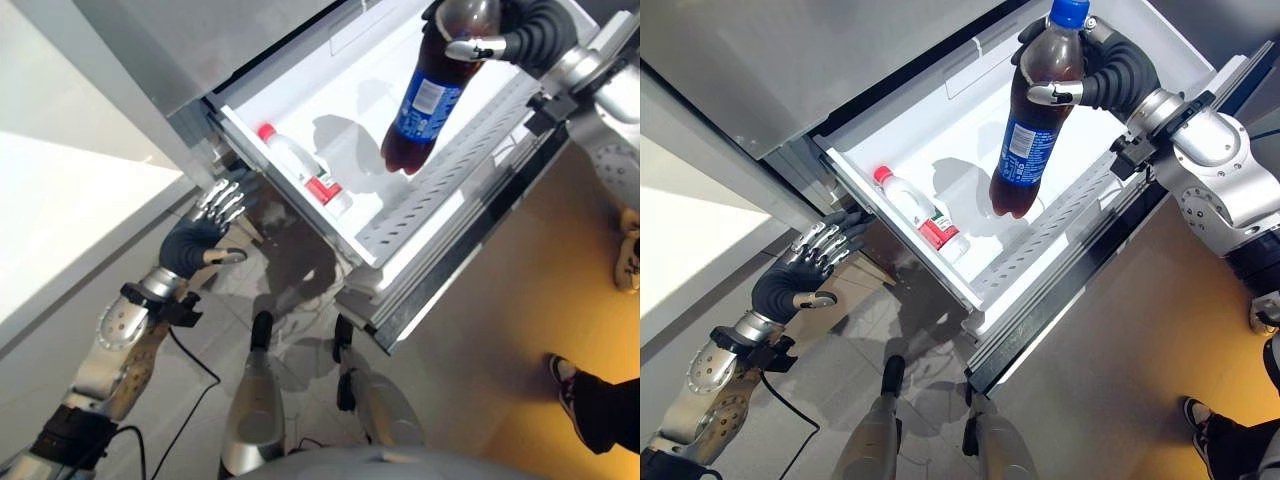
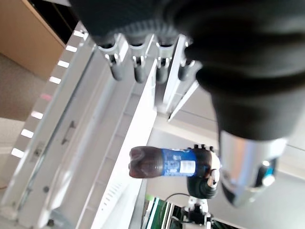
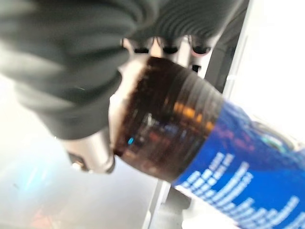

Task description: Take the drinks into the refrigerator

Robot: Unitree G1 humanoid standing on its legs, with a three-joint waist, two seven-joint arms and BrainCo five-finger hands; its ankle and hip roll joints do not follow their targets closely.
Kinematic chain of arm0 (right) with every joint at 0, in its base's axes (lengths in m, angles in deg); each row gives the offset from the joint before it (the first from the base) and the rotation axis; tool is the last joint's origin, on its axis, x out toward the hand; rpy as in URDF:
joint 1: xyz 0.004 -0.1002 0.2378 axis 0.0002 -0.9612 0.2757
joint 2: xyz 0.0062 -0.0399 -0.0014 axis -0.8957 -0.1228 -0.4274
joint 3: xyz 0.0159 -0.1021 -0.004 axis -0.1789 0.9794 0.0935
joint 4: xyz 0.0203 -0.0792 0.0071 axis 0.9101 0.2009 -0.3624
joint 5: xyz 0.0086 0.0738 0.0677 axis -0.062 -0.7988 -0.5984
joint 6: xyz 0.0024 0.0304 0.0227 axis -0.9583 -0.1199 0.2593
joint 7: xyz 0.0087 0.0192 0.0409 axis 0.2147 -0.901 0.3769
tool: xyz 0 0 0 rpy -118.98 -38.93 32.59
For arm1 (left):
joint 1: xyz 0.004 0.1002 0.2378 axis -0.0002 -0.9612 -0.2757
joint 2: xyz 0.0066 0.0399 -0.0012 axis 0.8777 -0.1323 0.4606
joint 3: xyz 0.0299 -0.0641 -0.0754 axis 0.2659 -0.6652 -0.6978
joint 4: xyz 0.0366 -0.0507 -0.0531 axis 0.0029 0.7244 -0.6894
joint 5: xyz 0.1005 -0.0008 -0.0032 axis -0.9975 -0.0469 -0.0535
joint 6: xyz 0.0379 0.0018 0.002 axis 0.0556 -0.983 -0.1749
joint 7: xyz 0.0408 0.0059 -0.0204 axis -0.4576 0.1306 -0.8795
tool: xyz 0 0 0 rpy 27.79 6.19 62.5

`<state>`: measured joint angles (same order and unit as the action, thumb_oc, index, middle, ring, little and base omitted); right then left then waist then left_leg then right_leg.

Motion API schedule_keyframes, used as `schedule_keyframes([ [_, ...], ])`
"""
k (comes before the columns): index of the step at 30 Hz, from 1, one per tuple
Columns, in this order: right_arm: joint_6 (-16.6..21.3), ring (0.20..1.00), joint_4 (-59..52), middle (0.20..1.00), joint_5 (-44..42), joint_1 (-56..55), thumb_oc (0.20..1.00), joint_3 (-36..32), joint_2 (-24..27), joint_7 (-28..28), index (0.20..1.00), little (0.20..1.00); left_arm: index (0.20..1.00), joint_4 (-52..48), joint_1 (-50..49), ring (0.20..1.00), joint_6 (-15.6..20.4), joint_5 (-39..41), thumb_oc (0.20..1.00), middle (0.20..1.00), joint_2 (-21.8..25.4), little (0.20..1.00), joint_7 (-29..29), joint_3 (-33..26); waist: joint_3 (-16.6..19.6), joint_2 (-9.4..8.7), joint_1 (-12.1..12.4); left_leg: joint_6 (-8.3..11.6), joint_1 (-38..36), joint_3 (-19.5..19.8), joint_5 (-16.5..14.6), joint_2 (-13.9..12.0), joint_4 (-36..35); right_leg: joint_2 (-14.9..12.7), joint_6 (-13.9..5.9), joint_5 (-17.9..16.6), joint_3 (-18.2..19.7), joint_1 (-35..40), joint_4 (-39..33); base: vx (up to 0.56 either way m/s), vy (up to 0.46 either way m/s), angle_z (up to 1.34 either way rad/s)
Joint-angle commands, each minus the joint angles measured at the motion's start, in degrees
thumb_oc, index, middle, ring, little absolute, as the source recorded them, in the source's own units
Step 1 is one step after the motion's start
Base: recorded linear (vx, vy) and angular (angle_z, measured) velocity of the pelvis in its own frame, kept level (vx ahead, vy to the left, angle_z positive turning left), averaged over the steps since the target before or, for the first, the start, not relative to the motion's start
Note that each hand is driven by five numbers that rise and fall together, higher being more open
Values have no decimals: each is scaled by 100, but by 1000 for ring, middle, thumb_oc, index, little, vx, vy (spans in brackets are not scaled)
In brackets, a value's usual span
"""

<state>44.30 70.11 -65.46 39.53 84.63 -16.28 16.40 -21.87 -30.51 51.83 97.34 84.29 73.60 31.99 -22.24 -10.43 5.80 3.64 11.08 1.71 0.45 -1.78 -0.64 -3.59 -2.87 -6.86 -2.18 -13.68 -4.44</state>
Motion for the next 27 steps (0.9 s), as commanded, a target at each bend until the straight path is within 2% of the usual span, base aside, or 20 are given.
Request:
schedule_keyframes([
  [1, 499, 200, 218, 200, -221, 879, 200, -186, 47, 53, 200, 200, 1000, -582, -131, 1000, 406, 35, 1000, 1000, 356, 1000, -14, -99, 0, -115, 135, -382, 181, 384, 163, 286, 9, 75, -132, 496, -414, 33, 679, 0, 0, 0],
  [7, 362, 200, 786, 200, 217, 743, 200, -76, -517, 189, 200, 200, 1000, -597, -29, 1000, 430, -27, 1000, 1000, 435, 1000, -68, 60, -159, 13, 226, -386, 270, 396, 217, 297, 13, 64, -126, 467, -436, -44, 707, -32, -3, 1],
  [15, 241, 200, 1537, 200, 727, 882, 200, 141, -994, 387, 200, 200, 1000, -654, 65, 1000, 424, 14, 1000, 1000, 490, 1000, -89, 179, -325, 155, 317, -383, 442, 406, 286, 314, 26, 51, -127, 420, -463, -186, 742, -27, -4, 2],
  [27, 179, 200, 2111, 200, 1189, 1055, 200, 280, -1255, 521, 200, 200, 1000, -758, 275, 1000, 525, 9, 1000, 1000, 590, 1000, -163, 263, -471, 232, 385, -366, 631, 461, 351, 326, 15, 38, -148, 408, -522, -339, 760, -7, -5, 4],
])
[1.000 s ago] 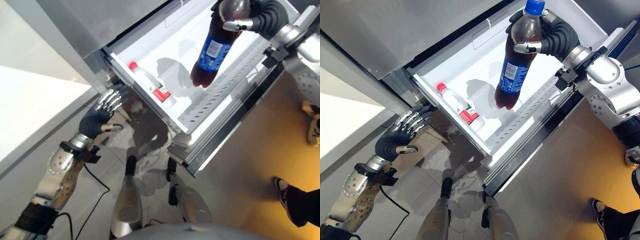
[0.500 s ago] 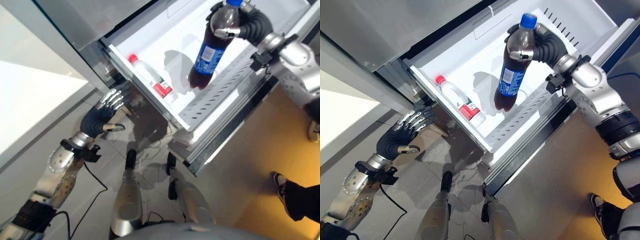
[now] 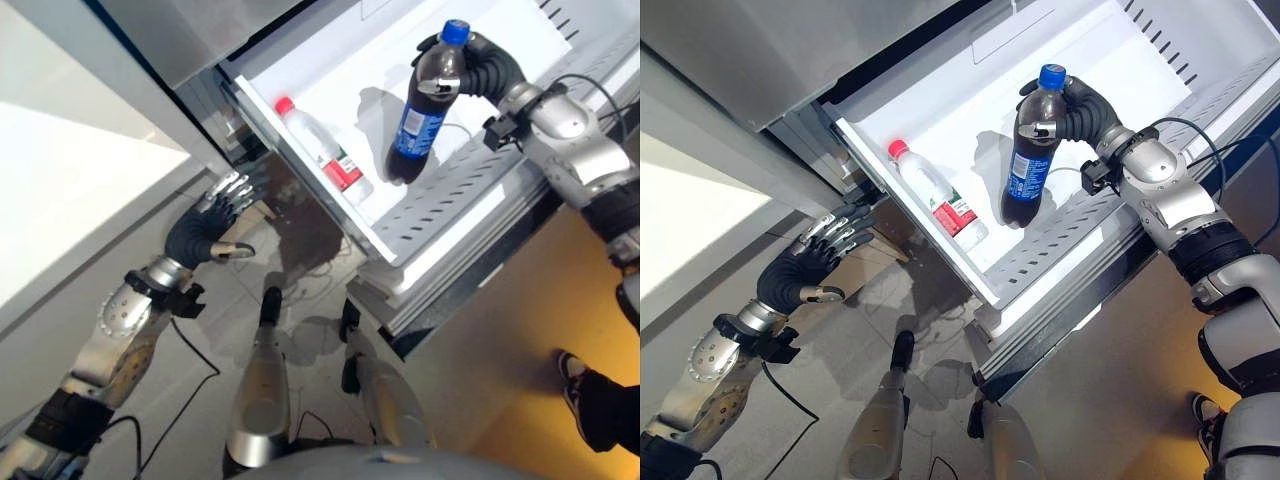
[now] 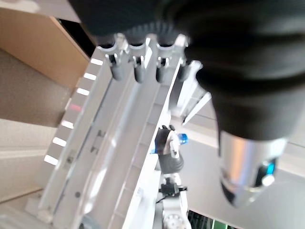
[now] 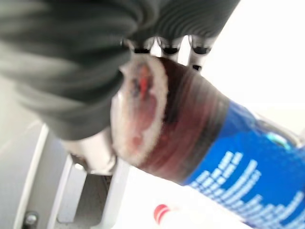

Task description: Take the drinks into the refrigerator

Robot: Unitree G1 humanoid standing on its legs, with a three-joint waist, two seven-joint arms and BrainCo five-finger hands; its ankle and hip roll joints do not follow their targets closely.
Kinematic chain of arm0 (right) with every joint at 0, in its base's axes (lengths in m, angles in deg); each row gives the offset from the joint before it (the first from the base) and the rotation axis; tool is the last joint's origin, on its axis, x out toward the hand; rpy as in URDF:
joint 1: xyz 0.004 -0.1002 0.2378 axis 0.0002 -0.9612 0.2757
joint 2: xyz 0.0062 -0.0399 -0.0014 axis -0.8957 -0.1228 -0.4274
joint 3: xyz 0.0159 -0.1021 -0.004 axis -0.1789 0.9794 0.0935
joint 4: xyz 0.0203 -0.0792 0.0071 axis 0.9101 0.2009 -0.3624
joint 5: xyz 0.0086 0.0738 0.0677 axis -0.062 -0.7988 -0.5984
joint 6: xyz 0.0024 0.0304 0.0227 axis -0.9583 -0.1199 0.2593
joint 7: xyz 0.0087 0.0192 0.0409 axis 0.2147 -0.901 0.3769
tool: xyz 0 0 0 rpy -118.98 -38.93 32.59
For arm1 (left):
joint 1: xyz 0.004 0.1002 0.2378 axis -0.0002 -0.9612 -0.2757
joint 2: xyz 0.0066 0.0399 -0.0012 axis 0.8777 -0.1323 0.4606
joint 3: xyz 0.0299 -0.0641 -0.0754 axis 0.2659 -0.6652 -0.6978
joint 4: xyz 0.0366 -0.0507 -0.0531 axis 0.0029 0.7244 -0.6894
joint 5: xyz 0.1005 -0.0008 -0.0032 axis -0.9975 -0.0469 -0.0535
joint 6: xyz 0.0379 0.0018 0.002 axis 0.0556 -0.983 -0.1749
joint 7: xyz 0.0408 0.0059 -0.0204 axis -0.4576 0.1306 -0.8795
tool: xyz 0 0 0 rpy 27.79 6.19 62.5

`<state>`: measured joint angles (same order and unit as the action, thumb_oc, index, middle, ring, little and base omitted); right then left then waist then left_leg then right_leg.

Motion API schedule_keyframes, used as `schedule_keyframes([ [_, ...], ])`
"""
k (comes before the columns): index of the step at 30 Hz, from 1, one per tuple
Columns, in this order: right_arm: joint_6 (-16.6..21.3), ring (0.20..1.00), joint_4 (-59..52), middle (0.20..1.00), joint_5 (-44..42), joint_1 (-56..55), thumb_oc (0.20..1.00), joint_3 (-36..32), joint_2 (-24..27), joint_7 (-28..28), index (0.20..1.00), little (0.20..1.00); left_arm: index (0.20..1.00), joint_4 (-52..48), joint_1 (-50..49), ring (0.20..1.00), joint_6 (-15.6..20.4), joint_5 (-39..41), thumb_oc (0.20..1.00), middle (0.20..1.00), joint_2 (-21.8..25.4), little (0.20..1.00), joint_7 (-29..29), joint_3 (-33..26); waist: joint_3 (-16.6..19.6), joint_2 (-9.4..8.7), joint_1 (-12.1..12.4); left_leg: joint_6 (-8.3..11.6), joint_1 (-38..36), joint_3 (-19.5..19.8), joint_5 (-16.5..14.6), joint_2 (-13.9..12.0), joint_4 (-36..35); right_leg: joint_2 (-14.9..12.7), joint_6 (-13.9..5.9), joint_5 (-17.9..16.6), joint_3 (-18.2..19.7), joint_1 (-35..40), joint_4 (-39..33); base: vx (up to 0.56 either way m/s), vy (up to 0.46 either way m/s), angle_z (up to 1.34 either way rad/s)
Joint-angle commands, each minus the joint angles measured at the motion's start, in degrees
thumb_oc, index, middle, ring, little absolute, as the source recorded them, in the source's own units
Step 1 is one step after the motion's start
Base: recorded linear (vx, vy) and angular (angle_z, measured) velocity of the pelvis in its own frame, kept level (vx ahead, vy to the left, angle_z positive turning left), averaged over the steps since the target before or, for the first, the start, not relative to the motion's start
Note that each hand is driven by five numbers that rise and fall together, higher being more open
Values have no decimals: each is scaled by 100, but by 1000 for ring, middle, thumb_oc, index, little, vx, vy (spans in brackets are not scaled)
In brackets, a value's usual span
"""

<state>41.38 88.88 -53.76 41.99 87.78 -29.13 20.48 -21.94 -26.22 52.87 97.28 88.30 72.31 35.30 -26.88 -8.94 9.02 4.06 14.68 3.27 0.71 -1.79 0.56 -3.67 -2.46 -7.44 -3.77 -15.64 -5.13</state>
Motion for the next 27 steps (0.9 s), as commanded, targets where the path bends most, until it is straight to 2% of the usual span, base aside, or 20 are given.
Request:
schedule_keyframes([
  [1, 472, 200, 311, 200, 41, 829, 200, -38, -5, 138, 200, 200, 1000, -765, -139, 1000, 423, 17, 1000, 1000, 194, 1000, -38, -50, -14, 86, 67, -407, 274, 307, 326, 329, -116, 43, -190, 463, -366, -149, 830, 0, 0, 0],
  [11, 298, 200, 1331, 200, 607, 1368, 200, 294, -470, 279, 200, 200, 1000, -830, 69, 1000, 416, 21, 1000, 1000, 250, 1000, -98, 83, -166, 110, 129, -387, 387, 285, 364, 316, -143, 55, -176, 443, -368, -299, 873, 0, 0, 0],
  [14, 170, 200, 1516, 200, 817, 1529, 200, 523, -575, 219, 200, 200, 1000, -828, 61, 1000, 392, -17, 1000, 1000, 264, 1000, -94, 90, -203, 63, 126, -386, 426, 262, 359, 307, -118, 66, -179, 422, -347, -331, 871, 0, 0, 0],
  [20, -83, 200, 1290, 200, 1028, 1756, 200, 1192, -371, -139, 200, 200, 1000, -817, 74, 1000, 354, -33, 1000, 1000, 487, 1000, -47, 41, -282, -92, 132, -368, 464, 334, 375, 299, -126, 81, -183, 428, -410, -339, 853, 4, -12, 1],
  [27, -136, 200, 1513, 200, 1421, 1814, 200, 1276, -509, -31, 200, 200, 1000, -764, 184, 1000, 323, -13, 1000, 1000, 463, 1000, -59, 43, -291, -197, 174, -349, 614, 359, 398, 292, -137, 104, -188, 409, -462, -453, 839, 4, -20, 8],
])
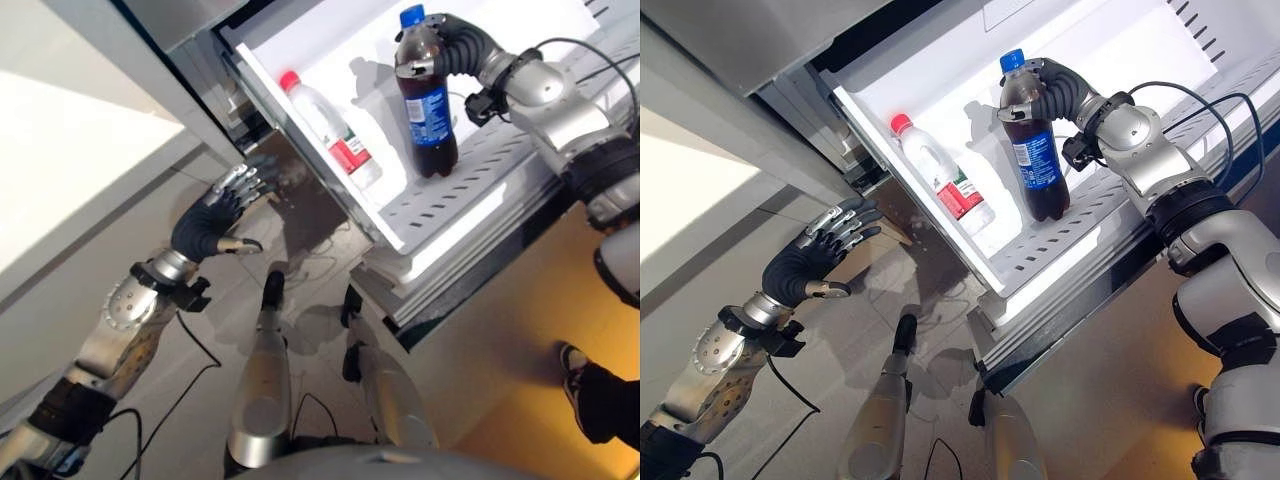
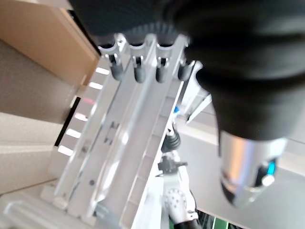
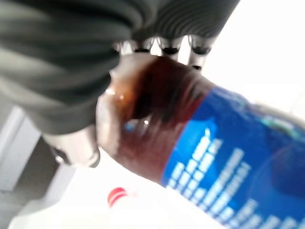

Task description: Take the drinks into the refrigerator

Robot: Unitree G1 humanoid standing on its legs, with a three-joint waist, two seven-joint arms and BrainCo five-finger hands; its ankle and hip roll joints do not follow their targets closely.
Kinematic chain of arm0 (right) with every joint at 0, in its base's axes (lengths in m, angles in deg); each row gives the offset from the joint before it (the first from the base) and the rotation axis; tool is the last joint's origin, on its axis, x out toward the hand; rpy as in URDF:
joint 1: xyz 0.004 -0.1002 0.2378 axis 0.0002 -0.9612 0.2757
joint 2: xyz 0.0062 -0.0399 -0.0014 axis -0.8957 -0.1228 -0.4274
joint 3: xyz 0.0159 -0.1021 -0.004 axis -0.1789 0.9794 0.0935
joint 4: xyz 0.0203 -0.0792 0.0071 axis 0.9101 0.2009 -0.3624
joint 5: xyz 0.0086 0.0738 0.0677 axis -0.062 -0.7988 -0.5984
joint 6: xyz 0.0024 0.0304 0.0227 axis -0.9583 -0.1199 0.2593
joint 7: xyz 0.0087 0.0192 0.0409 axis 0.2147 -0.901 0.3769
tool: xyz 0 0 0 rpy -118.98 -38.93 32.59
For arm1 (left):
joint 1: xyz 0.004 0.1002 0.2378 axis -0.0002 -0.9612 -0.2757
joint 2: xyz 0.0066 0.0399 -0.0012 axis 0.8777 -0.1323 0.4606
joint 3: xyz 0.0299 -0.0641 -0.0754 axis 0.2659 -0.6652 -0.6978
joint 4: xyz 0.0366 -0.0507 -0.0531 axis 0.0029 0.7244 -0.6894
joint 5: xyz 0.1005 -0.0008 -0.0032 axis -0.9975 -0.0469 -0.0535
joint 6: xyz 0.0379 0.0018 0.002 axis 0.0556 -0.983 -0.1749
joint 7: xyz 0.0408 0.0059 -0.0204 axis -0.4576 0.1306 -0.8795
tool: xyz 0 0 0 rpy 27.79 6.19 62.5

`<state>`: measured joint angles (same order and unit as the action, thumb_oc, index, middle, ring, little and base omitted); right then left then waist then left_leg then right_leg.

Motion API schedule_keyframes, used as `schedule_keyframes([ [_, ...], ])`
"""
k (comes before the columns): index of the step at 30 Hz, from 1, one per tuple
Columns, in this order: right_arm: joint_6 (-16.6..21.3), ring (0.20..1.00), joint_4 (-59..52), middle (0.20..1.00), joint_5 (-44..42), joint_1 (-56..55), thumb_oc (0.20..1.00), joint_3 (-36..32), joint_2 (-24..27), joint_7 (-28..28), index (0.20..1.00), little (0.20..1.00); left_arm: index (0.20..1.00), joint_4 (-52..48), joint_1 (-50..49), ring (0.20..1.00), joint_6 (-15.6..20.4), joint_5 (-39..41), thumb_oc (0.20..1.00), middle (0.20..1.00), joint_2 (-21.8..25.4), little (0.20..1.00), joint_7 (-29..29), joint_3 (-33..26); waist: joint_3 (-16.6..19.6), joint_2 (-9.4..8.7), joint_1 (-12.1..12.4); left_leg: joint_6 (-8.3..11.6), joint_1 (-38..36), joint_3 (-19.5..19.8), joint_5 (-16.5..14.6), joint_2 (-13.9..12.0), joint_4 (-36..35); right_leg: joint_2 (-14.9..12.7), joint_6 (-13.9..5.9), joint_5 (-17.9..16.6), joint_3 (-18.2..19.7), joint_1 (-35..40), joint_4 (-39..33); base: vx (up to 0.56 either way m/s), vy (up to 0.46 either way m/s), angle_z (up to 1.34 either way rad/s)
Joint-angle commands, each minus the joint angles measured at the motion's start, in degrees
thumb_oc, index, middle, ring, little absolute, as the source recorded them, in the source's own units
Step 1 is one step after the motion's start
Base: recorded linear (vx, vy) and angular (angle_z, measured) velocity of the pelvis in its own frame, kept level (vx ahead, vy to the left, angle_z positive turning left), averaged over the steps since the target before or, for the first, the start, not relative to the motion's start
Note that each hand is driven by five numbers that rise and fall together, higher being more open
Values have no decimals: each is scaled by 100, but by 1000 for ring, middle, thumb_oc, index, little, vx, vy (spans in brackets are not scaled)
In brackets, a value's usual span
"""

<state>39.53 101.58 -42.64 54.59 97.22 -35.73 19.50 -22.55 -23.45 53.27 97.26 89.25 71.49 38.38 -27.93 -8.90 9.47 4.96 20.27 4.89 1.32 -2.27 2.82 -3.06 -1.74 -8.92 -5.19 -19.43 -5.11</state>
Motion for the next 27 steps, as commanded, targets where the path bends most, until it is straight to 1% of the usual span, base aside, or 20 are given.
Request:
schedule_keyframes([
  [1, 36, 200, 224, 200, 362, 550, 200, 349, 121, 77, 200, 200, 1000, -681, -99, 1000, 281, -36, 1000, 1000, 350, 1000, 1, -273, -186, -220, 134, -436, 74, 197, 341, 335, -368, 46, -258, 557, -322, -94, 835, 6, -21, 8],
  [4, 22, 200, 248, 200, 455, 539, 200, 340, 10, 115, 200, 200, 1000, -658, -143, 1000, 267, -81, 1000, 1000, 310, 1000, -36, -346, -186, -259, 140, -435, 118, 207, 346, 326, -377, 54, -254, 554, -332, -128, 823, 0, 0, 0],
  [6, -16, 200, 345, 200, 678, 572, 200, 335, -159, 145, 200, 200, 1000, -676, -198, 1000, 252, -112, 1000, 1000, 276, 1000, -56, -407, -186, -303, 145, -433, 159, 202, 345, 317, -395, 69, -255, 542, -349, -165, 802, 0, 0, 0],
  [11, -17, 200, 615, 200, 900, 605, 200, 208, -525, 314, 200, 200, 1000, -705, -214, 1000, 218, -159, 1000, 1000, 165, 1000, -139, -459, -186, -364, 154, -437, 229, 197, 339, 308, -410, 94, -247, 519, -352, -232, 778, 0, 0, 0],
  [12, -26, 200, 775, 200, 1008, 627, 200, 136, -683, 403, 200, 200, 1000, -720, -216, 1000, 200, -175, 1000, 1000, 119, 1000, -170, -461, -186, -377, 166, -437, 262, 191, 337, 302, -417, 105, -246, 518, -347, -270, 770, 0, 0, 0],
  [17, -13, 200, 830, 200, 1137, 660, 200, 72, -853, 495, 200, 200, 1000, -734, -239, 1000, 178, -207, 1000, 1000, 68, 1000, -218, -500, -186, -412, 160, -442, 340, 186, 334, 294, -409, 119, -241, 518, -338, -353, 778, 2, -2, -1],
  [22, -5, 200, 1110, 200, 1316, 739, 200, -42, -1090, 645, 200, 200, 1000, -779, -289, 1000, 193, -305, 1000, 1000, -12, 1000, -315, -539, -186, -441, 152, -438, 453, 210, 338, 277, -416, 146, -233, 512, -354, -473, 774, 0, -1, -1],
  [27, 6, 200, 1260, 200, 1410, 792, 200, -100, -1208, 729, 200, 200, 1000, -831, -341, 1000, 191, -331, 1000, 1000, -9, 1000, -348, -568, -186, -451, 135, -443, 472, 201, 330, 272, -431, 159, -228, 516, -346, -506, 762, 0, 0, 0],
])
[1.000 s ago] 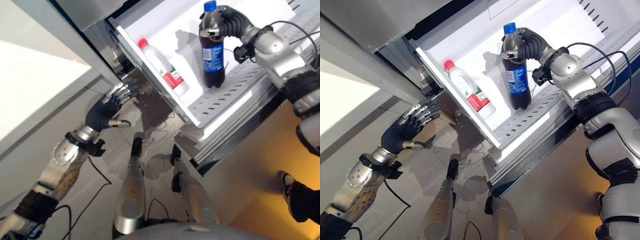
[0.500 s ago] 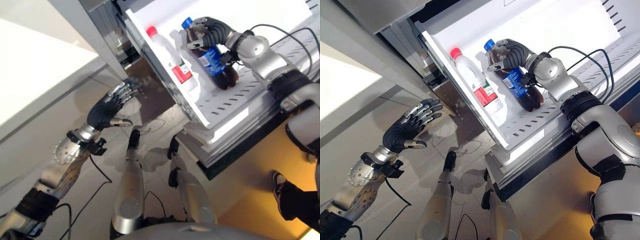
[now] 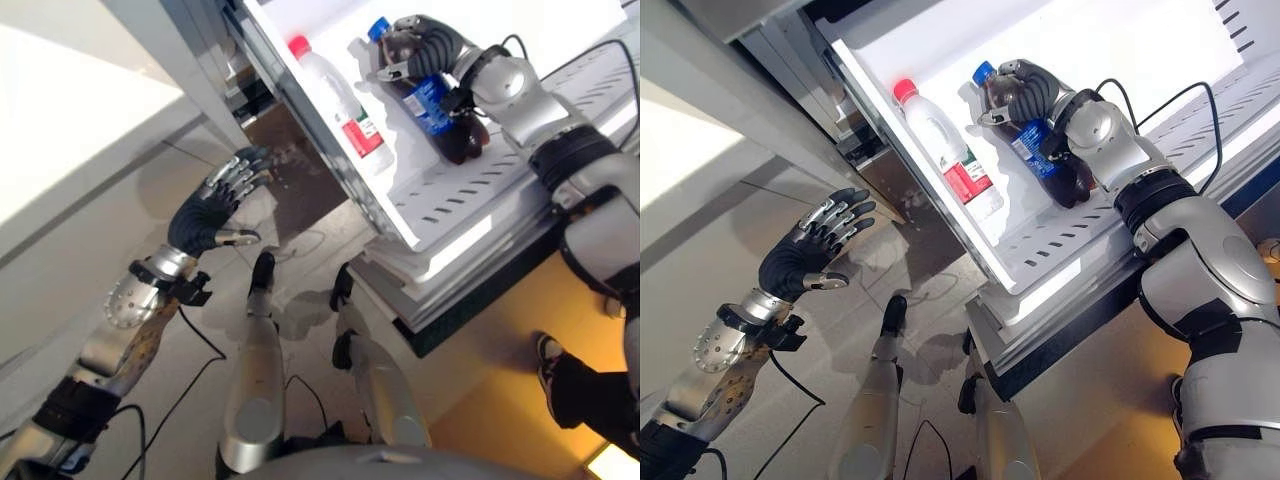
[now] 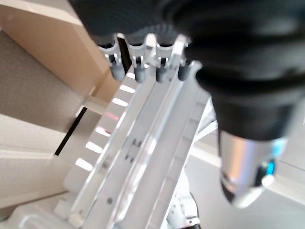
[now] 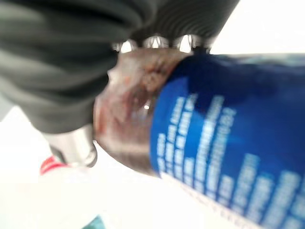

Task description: Take the drinks into the refrigerator

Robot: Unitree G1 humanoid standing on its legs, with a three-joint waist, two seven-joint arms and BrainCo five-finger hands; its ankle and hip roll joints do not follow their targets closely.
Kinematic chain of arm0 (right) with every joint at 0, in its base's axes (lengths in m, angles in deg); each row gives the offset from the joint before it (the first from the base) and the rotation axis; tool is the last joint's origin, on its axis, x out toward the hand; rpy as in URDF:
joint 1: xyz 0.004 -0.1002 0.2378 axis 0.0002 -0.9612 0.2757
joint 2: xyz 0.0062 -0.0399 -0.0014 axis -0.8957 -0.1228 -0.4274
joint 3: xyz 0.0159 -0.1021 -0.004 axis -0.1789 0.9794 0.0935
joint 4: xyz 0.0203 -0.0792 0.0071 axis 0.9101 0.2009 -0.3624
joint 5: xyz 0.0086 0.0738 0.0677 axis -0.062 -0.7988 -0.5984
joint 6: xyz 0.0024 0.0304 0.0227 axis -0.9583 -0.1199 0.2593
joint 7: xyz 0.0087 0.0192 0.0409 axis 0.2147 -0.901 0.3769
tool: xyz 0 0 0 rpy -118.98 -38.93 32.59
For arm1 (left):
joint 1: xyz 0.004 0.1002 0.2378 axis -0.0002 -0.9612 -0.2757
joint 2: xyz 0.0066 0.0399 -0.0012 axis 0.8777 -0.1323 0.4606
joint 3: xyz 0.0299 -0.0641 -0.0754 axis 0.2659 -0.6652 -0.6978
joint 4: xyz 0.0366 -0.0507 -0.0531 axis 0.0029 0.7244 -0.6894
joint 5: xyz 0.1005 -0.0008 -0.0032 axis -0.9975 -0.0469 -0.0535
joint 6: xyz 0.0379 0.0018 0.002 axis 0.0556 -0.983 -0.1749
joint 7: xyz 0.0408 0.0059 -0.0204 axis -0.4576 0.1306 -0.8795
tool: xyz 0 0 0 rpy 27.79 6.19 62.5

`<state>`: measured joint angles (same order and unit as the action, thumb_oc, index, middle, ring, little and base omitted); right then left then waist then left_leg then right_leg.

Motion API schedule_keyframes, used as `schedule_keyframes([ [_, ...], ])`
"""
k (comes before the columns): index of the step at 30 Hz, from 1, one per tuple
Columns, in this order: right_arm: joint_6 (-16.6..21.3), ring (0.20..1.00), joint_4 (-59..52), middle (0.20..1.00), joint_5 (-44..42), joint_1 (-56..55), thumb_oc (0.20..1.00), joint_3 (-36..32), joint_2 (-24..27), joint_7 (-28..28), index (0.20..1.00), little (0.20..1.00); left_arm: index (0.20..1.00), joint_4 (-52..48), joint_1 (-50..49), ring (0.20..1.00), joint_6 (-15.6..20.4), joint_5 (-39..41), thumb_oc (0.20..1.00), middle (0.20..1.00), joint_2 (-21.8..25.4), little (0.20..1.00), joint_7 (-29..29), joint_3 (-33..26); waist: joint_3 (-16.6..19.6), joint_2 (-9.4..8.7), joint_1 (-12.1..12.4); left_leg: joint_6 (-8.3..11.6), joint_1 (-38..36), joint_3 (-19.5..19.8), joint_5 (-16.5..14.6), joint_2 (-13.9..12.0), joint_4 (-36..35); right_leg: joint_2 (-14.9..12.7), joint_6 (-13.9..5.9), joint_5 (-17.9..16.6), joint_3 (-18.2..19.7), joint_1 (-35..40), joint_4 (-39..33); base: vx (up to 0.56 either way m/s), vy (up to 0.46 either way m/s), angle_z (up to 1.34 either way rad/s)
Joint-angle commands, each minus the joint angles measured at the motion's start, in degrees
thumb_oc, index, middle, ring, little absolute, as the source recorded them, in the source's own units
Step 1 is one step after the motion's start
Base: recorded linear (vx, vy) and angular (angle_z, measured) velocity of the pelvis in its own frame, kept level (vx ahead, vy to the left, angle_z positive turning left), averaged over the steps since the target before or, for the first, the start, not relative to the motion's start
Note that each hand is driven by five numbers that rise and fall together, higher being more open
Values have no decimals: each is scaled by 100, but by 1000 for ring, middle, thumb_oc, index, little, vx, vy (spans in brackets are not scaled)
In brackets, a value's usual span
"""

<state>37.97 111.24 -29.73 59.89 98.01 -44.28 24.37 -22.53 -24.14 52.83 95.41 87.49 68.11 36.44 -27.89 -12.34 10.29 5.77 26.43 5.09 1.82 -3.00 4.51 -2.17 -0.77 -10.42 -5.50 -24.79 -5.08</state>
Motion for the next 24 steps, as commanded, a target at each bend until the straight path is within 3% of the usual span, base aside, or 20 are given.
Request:
schedule_keyframes([
  [1, 154, 200, 345, 200, 151, 258, 200, -193, -387, 243, 200, 200, 1000, -846, -276, 1000, 231, -163, 1000, 1000, 168, 1000, -16, -378, -190, -104, 53, -525, -140, 170, 279, 342, -604, 73, -324, 668, -311, 26, 761, 0, 0, 0],
  [2, 153, 200, 359, 200, 169, 264, 200, -189, -419, 233, 200, 200, 1000, -844, -268, 1000, 235, -178, 1000, 1000, 176, 1000, -26, -378, -190, -105, 49, -524, -141, 160, 277, 340, -606, 75, -324, 665, -307, 20, 761, 0, 0, 0],
  [3, 144, 1000, 351, 1000, 166, 256, 1000, -195, -433, 215, 1000, 1000, 1000, -850, -266, 1000, 235, -192, 1000, 1000, 175, 1000, -28, -373, -190, -111, 46, -526, -137, 152, 276, 339, -605, 75, -324, 659, -304, 16, 759, 0, 0, 0],
  [16, 178, 1000, 13, 1000, 40, 234, 1000, -211, -305, 180, 1000, 1000, 1000, -779, -193, 1000, 206, -122, 1000, 1000, 259, 1000, 23, -336, -190, -112, -12, -556, -404, 123, 194, 376, -534, 32, -321, 704, -264, 233, 817, 0, 0, 0],
  [21, 240, 1000, -967, 1000, -278, 112, 1000, -159, 227, 22, 1000, 1000, 1000, -706, -170, 1000, 223, -55, 1000, 1000, 416, 1000, 105, -432, -190, -105, -33, -565, -534, 77, 136, 407, -426, -10, -318, 728, -235, 403, 856, -25, 1, -1],
  [23, 325, 1000, -1844, 1000, -584, 6, 1000, -239, 832, -40, 1000, 1000, 1000, -745, -195, 1000, 236, -42, 1000, 1000, 530, 1000, 170, -548, -190, -87, -80, -565, -648, 50, 108, 425, -374, -37, -324, 739, -222, 528, 876, -34, 8, 1],
  [24, 318, 1000, -1858, 1000, -583, -6, 1000, -246, 841, -38, 1000, 1000, 1000, -749, -197, 1000, 234, -42, 1000, 1000, 533, 1000, 170, -545, -190, -87, -77, -565, -651, 50, 107, 425, -374, -37, -324, 740, -222, 532, 875, 0, 0, 0],
])
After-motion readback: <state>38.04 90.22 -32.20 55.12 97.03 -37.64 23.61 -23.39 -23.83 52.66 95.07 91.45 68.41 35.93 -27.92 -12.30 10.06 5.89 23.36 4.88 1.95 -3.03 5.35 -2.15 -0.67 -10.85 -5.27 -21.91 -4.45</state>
